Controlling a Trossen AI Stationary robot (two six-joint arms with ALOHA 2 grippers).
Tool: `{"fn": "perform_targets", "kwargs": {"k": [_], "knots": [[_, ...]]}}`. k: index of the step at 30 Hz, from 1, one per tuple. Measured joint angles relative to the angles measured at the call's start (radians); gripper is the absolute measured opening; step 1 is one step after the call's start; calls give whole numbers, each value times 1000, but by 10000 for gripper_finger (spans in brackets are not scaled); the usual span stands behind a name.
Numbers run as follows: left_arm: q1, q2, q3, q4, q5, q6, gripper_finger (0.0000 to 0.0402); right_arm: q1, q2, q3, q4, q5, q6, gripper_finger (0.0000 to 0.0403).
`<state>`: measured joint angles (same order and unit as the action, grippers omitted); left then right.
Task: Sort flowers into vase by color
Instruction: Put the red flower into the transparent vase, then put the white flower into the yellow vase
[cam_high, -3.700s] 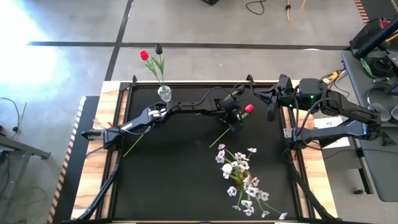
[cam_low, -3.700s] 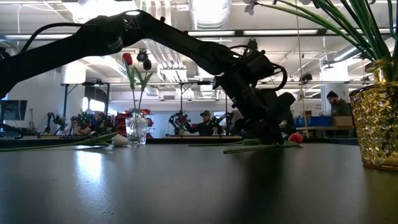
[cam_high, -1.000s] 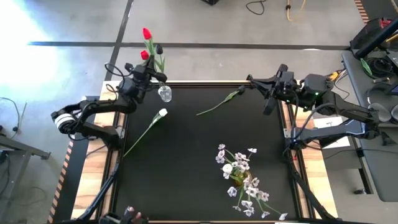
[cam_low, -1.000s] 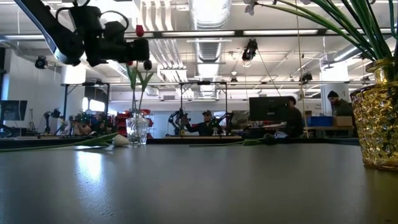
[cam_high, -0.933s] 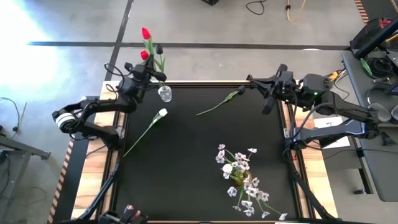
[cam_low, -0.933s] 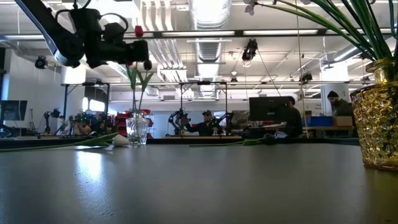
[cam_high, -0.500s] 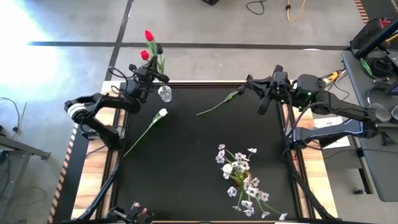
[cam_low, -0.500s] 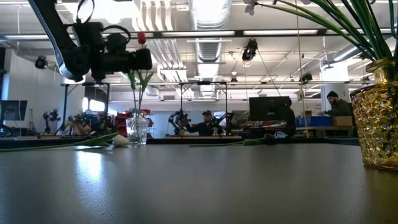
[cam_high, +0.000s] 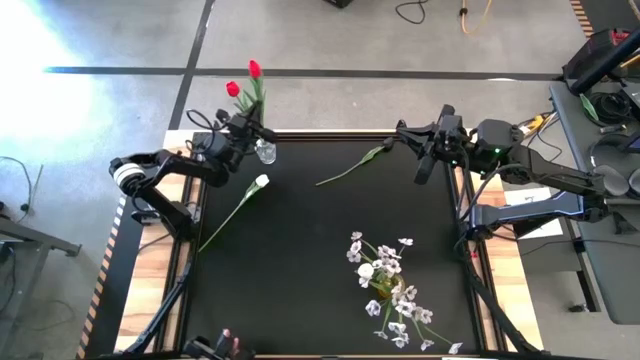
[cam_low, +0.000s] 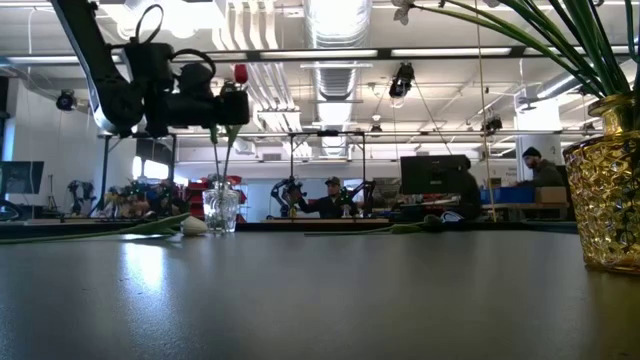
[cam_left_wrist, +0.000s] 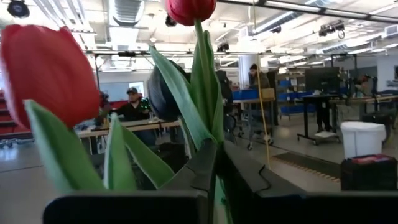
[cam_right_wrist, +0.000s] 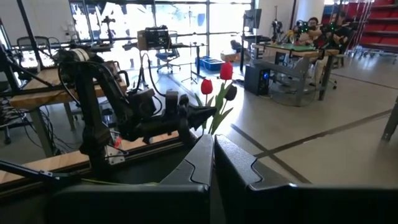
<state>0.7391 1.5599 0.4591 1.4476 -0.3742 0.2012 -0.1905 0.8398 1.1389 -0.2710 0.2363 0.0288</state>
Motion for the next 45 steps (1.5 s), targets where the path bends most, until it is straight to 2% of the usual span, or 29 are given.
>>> {"fn": "perform_targets", "kwargs": {"k": [9, 14, 22, 25, 29, 33, 37, 42, 45], "knots": [[-46, -19, 0, -49, 0, -8, 67, 0, 0, 0, 0, -7, 10, 9], [-51, -63, -3, -155, -9, -11, 102, 0, 0, 0, 0, -8, 13, 9], [-73, -253, -3, -403, -8, -27, 134, 0, 0, 0, 0, -10, 12, 9], [-91, -363, 15, -578, -7, -37, 135, 0, 0, 0, 1, -28, 3, 9], [-121, -496, 86, -894, 2, -84, 135, 0, 0, 0, 19, -64, -10, 9], [-152, -587, 202, -1241, 101, -187, 135, 0, 0, 0, 20, -92, -27, 9], [-205, -625, 353, -1593, 210, -243, 124, 0, 0, 0, 20, -132, -47, 9], [-307, -622, 531, -2024, 240, -315, 97, 0, -1, 0, 18, -179, -54, 9], [-359, -616, 574, -2198, 286, -416, 77, 0, -1, 0, 16, -195, -57, 9]]}}
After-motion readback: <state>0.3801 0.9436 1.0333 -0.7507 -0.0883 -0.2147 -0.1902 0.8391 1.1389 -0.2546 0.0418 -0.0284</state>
